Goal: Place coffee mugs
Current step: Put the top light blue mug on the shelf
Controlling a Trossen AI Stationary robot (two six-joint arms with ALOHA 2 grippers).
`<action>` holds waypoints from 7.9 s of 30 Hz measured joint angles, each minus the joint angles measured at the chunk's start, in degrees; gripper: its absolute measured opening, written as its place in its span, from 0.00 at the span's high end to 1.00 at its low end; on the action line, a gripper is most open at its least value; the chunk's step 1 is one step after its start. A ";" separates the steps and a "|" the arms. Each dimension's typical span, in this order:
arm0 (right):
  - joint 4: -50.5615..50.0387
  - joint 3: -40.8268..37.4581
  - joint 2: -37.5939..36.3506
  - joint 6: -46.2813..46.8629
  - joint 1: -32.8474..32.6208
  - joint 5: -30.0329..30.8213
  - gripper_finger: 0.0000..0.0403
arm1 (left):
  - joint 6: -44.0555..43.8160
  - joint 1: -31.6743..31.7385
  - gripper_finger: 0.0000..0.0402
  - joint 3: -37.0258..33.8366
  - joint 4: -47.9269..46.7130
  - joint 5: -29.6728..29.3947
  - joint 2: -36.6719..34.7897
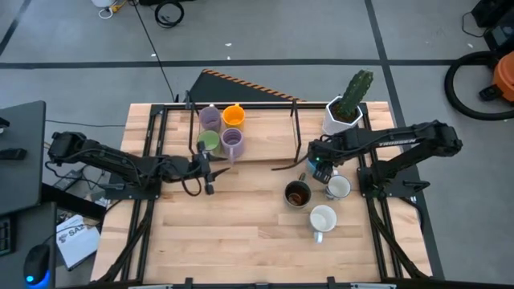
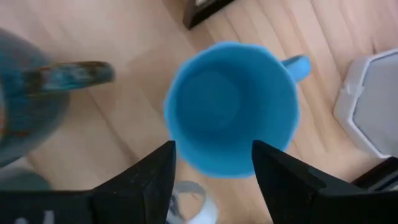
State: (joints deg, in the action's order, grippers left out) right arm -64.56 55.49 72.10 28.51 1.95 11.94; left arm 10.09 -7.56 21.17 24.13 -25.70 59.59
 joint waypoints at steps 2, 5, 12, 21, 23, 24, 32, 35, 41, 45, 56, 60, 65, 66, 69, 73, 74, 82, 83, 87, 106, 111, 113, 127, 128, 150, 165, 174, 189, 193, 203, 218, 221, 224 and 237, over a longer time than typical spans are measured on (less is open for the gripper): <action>2.39 -1.64 0.00 -0.42 0.52 -0.83 0.47 | 0.00 0.19 0.61 0.00 0.02 -0.02 0.00; 5.20 -3.18 0.00 -2.26 0.91 -1.22 0.48 | 0.00 0.38 0.61 0.02 0.04 -0.02 0.00; 7.90 -5.38 -0.02 -4.22 1.18 -1.24 0.50 | 0.04 0.33 0.61 0.04 1.51 0.00 0.02; 15.40 -9.39 -0.04 -5.95 2.82 -1.28 0.55 | 0.01 0.33 0.61 0.04 1.87 0.00 0.02; 16.46 -9.73 -0.04 -6.64 3.12 -1.39 0.57 | 0.00 0.33 0.61 0.04 1.87 0.00 0.02; 16.53 -9.77 -0.04 -7.11 3.22 -1.44 0.59 | 0.00 0.33 0.61 0.04 1.87 0.00 0.02; 16.50 -9.77 -0.04 -10.96 3.50 -2.00 0.80 | -0.02 0.33 0.61 0.04 1.76 0.00 0.02; 16.51 -9.77 -0.04 -11.17 3.48 -2.72 0.88 | -0.02 0.33 0.61 0.04 1.72 0.00 0.02; 9.84 -5.48 0.02 -11.69 3.37 -2.98 0.95 | -0.07 0.33 0.61 0.04 1.66 0.00 0.02; 3.85 1.14 0.02 -12.29 2.21 0.60 0.95 | -0.07 0.33 0.61 0.04 1.05 0.00 0.02; -4.69 14.88 -0.04 -15.16 -0.14 9.29 0.93 | -1.99 0.20 0.61 0.04 0.87 0.03 0.02; -6.45 16.61 -0.04 -15.08 -0.28 3.40 0.93 | -2.16 0.20 0.61 0.04 0.84 0.03 0.02; -9.66 19.17 -0.04 -14.15 -1.79 -1.79 0.93 | -2.38 0.20 0.61 0.04 0.72 0.03 0.02; -9.99 20.05 -0.04 -14.35 -2.38 -2.06 0.93 | -2.38 0.20 0.61 0.04 0.71 0.03 0.02; -11.70 23.05 -0.04 -15.40 -4.26 -3.15 0.93 | -2.41 0.20 0.61 0.04 0.66 0.03 0.02; -11.40 26.61 -0.05 -15.48 -6.58 -6.91 0.93 | -2.43 0.20 0.61 0.04 0.58 0.03 0.02; -10.92 27.13 -0.09 -15.42 -7.30 -7.69 0.93 | -2.43 0.20 0.61 0.04 0.58 0.03 0.02; -0.19 27.67 -0.07 -17.61 -13.77 -10.53 0.93 | -2.45 0.20 0.61 0.04 0.41 0.03 0.02; 1.18 27.67 -0.07 -18.34 -14.54 -10.70 0.93 | -2.45 0.20 0.61 0.04 0.38 0.03 0.02; 6.64 27.67 -0.07 -22.29 -16.78 -9.98 0.93 | -2.45 0.20 0.61 0.04 0.41 0.03 0.02; 10.35 30.69 14.62 -42.54 -7.87 -7.85 0.93 | -1.90 0.22 0.61 0.07 0.52 0.03 0.02; 7.54 35.40 20.60 -43.35 -1.29 -7.69 0.93 | -1.90 0.27 0.61 0.07 0.52 0.03 0.02; 7.41 37.16 22.55 -44.97 1.08 -7.53 0.93 | -1.90 0.27 0.61 0.07 0.49 0.03 0.02; 9.18 43.37 35.27 -56.17 14.13 -9.03 0.93 | -2.36 0.20 0.61 0.07 0.49 0.03 0.02; 9.49 43.85 36.11 -56.41 14.74 -9.03 0.93 | -2.38 0.20 0.61 0.07 0.52 0.03 0.02; 14.01 48.53 42.17 -59.61 20.54 -12.93 0.93 | -2.47 0.20 0.61 0.07 0.54 0.03 0.02; 14.60 48.45 43.60 -59.56 21.18 -14.57 0.88 | -2.51 0.20 0.61 0.07 0.48 0.05 0.04; 16.04 48.45 43.60 -59.30 21.16 -14.62 0.76 | -2.51 0.20 0.61 0.07 0.49 0.05 0.04; 20.18 48.45 43.60 -47.79 21.05 -14.58 0.74 | -2.47 0.20 0.61 0.07 0.49 0.05 0.04; 20.45 48.45 43.60 -43.55 20.87 -14.69 0.75 | -2.47 0.20 0.61 0.07 0.49 0.05 0.04; 16.93 51.38 42.97 -44.69 20.02 -15.74 0.74 | -2.47 0.22 0.61 0.07 0.47 0.05 0.04; 4.50 56.06 42.93 -76.29 20.44 -12.08 0.60 | -2.47 0.20 0.61 0.07 0.36 0.05 0.04; 3.64 56.06 42.93 -79.28 20.39 -8.10 0.57 | -2.49 0.20 0.61 0.07 0.36 0.05 0.04; 1.79 55.92 42.95 -82.62 20.47 -7.09 0.57 | -2.47 0.20 0.61 0.07 0.36 0.06 0.04; 9.72 50.68 43.15 -85.11 21.09 -7.00 0.67 | -2.48 0.20 0.61 0.07 0.37 0.07 0.04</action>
State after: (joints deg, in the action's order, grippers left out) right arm -54.84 106.16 115.24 -56.59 23.04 4.94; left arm 7.61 -7.35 21.23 24.49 -25.63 59.64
